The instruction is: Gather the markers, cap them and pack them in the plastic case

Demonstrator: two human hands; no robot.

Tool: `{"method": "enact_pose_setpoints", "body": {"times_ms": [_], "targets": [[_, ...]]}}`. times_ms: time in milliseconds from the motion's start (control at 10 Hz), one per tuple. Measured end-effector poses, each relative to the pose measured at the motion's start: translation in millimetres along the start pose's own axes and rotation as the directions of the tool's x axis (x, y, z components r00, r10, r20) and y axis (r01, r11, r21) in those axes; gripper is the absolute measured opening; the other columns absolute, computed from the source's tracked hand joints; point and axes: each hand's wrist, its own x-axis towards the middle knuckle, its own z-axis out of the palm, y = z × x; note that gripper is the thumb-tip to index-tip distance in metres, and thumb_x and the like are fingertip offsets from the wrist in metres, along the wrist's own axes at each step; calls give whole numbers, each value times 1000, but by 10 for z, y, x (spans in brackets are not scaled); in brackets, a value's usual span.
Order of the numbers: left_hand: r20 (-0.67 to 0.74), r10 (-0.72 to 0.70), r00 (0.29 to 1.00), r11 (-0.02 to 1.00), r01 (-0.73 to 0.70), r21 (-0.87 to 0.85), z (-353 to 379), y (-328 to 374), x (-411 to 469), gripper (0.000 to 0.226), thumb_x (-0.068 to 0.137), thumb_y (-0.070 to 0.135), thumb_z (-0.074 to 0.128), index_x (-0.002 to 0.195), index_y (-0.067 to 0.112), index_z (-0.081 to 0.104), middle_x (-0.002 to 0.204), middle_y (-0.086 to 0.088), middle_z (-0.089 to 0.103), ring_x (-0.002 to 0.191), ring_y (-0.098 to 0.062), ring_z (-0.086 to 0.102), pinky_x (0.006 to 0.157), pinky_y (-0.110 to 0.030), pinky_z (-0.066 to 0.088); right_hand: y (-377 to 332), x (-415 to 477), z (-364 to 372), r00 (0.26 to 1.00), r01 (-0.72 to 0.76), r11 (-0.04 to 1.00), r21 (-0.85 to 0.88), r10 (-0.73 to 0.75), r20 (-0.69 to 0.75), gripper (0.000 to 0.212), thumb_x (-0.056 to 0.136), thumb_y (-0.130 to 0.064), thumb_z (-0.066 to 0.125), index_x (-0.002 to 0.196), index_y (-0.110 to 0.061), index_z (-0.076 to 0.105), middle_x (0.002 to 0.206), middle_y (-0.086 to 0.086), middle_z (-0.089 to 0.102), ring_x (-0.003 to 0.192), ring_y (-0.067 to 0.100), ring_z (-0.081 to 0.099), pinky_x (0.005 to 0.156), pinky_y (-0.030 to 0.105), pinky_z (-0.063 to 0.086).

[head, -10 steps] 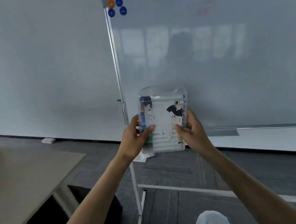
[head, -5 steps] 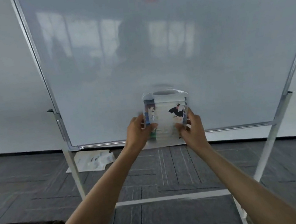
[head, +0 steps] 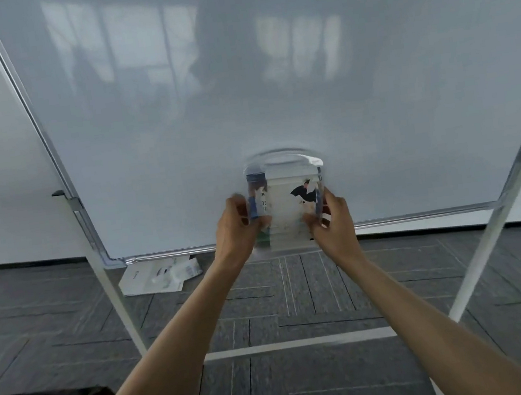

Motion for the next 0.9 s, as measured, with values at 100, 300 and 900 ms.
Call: {"method": "enact_pose_setpoints", "body": {"times_ms": [100, 300, 900], "targets": [[16, -9, 1000, 1000, 8, 28, -6, 12, 0, 38, 81, 25, 76, 102, 14, 46, 99, 1, 62, 91, -19, 61, 74, -32, 51, 5, 25, -15, 1000, -12, 1000, -10, 12, 19, 61, 93, -29, 64, 147, -25, 38, 125, 2, 50, 121, 18, 47, 105, 43, 44], [32, 8, 999, 996, -11, 89, 10, -24, -39, 36, 85, 28, 71, 105, 13, 45, 102, 1, 61, 90, -20, 61, 76, -37, 54, -1, 6, -4, 1000, 8, 1000, -27, -7, 26, 60, 93, -29, 64, 147, -20, 39, 122, -2, 51, 120, 19, 47, 100, 34, 44], [160, -125, 979, 991, 115, 70, 18, 13, -292, 59, 93, 27, 57, 145, 15, 31, 141, -11, 42, 125, -30, 48, 101, -53, 45, -117, -301, -86, 963, -244, 952, -187, 261, 71, 57, 99, -49, 45, 137, -8, 47, 129, 14, 59, 111, 29, 60, 93, 43, 49]]}}
